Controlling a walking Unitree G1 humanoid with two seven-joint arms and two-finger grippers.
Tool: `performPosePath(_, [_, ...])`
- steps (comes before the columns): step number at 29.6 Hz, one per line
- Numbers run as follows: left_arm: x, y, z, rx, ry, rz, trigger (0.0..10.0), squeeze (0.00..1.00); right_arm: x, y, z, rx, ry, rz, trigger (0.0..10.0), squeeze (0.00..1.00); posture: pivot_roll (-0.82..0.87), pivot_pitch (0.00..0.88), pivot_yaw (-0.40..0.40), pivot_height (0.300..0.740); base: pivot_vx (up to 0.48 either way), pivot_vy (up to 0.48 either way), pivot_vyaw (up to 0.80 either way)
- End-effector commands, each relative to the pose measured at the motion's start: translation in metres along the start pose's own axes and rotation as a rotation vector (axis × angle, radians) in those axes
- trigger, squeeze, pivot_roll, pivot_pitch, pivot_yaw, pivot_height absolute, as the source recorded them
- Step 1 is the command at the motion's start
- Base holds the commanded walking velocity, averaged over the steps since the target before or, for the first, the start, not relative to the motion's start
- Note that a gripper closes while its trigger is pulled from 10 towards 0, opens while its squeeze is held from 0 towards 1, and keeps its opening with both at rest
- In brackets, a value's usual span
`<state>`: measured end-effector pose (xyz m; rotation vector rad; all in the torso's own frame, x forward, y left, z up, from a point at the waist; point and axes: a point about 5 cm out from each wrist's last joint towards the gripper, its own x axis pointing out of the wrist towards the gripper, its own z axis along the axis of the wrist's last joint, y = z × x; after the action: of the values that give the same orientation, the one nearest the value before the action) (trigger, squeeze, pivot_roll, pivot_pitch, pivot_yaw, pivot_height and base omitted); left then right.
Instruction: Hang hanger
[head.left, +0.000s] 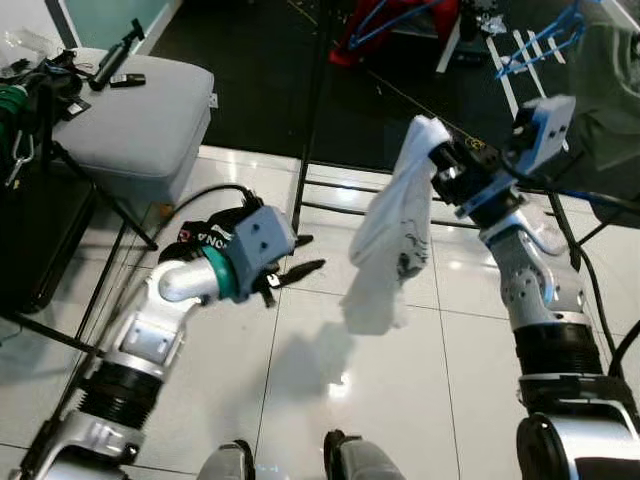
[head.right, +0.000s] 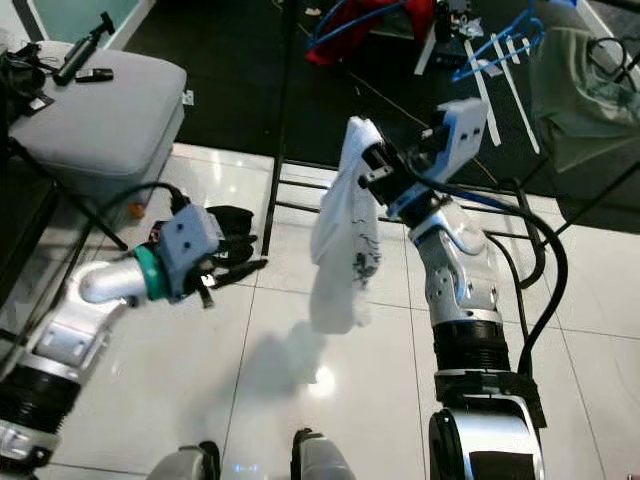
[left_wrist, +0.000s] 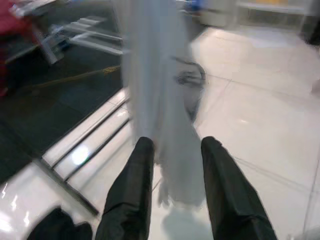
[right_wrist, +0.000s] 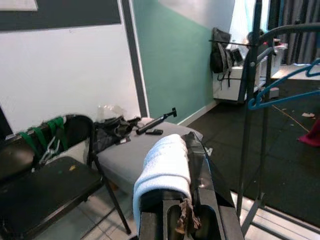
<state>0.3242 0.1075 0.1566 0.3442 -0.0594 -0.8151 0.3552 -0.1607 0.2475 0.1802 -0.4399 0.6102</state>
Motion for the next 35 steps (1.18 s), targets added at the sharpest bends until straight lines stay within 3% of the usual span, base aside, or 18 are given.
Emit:
performPosePath(1, [0.003, -0.010, -0.025, -0.092, 0.082, 0.057, 10.0, 0.00, 0.008, 0.007, 0.003, 0.004, -0.014, 0.012, 0.0, 0.00, -0.04, 0.107, -0.055, 0.740, 0.000, 0.000, 0.00])
performPosePath(8, [0.004, -0.016, -0.047, -0.139, 0.178, 0.140, 10.0, 0.00, 0.020, 0.019, 0.002, 0.029, -0.025, 0.023, 0.0, 0.00, -0.05, 0.109, -0.053, 0.740, 0.000, 0.000, 0.00])
performPosePath(10, [0.001, -0.014, -0.061, -0.108, 0.238, 0.224, 10.0, 0.00, 0.033, 0.031, 0.008, 0.050, -0.053, 0.052, 0.0, 0.00, -0.05, 0.110, -0.053, 0.740, 0.000, 0.000, 0.00])
performPosePath(15, [-0.003, -0.007, -0.068, -0.109, 0.246, 0.343, 10.0, 0.00, 0.043, 0.043, 0.020, 0.063, -0.084, 0.093, 0.0, 0.00, -0.04, 0.113, -0.061, 0.740, 0.000, 0.000, 0.00])
performPosePath(17, [-0.006, -0.002, -0.079, -0.141, 0.261, 0.457, 10.0, 0.00, 0.051, 0.060, 0.032, 0.089, -0.119, 0.152, 0.0, 0.00, -0.04, 0.113, -0.060, 0.740, 0.000, 0.000, 0.00])
performPosePath(20, [-0.007, -0.002, -0.085, -0.172, 0.266, 0.503, 10.0, 0.00, 0.054, 0.069, 0.036, 0.104, -0.127, 0.184, 0.0, 0.00, -0.05, 0.113, -0.059, 0.740, 0.000, 0.000, 0.00])
performPosePath(22, [-0.006, -0.005, -0.092, -0.270, 0.254, 0.535, 10.0, 0.00, 0.055, 0.077, 0.035, 0.111, -0.123, 0.217, 0.0, 0.00, -0.05, 0.114, -0.058, 0.740, 0.000, 0.000, 0.00])
performPosePath(23, [-0.006, -0.007, -0.095, -0.294, 0.257, 0.543, 10.0, 0.54, 0.056, 0.080, 0.034, 0.115, -0.121, 0.230, 0.0, 0.00, -0.05, 0.114, -0.058, 0.740, 0.000, 0.000, 0.00])
performPosePath(25, [-0.005, -0.008, -0.096, -0.305, 0.261, 0.548, 10.0, 0.54, 0.056, 0.082, 0.034, 0.117, -0.121, 0.237, 0.0, 0.00, -0.05, 0.114, -0.058, 0.740, 0.000, 0.000, 0.00])
performPosePath(26, [-0.005, -0.009, -0.098, -0.299, 0.267, 0.562, 10.0, 1.00, 0.057, 0.085, 0.035, 0.123, -0.121, 0.246, 0.0, 0.00, -0.05, 0.116, -0.058, 0.740, 0.000, 0.000, 0.00])
performPosePath(32, [-0.005, -0.008, -0.101, -0.262, 0.286, 0.616, 10.0, 1.00, 0.056, 0.093, 0.039, 0.145, -0.116, 0.296, 0.0, 0.00, -0.06, 0.120, -0.059, 0.740, 0.000, 0.000, 0.00])
performPosePath(35, [-0.004, -0.011, -0.102, -0.291, 0.273, 0.610, 10.0, 1.00, 0.055, 0.097, 0.040, 0.160, -0.104, 0.327, 0.0, 0.00, -0.06, 0.120, -0.060, 0.740, 0.000, 0.000, 0.00])
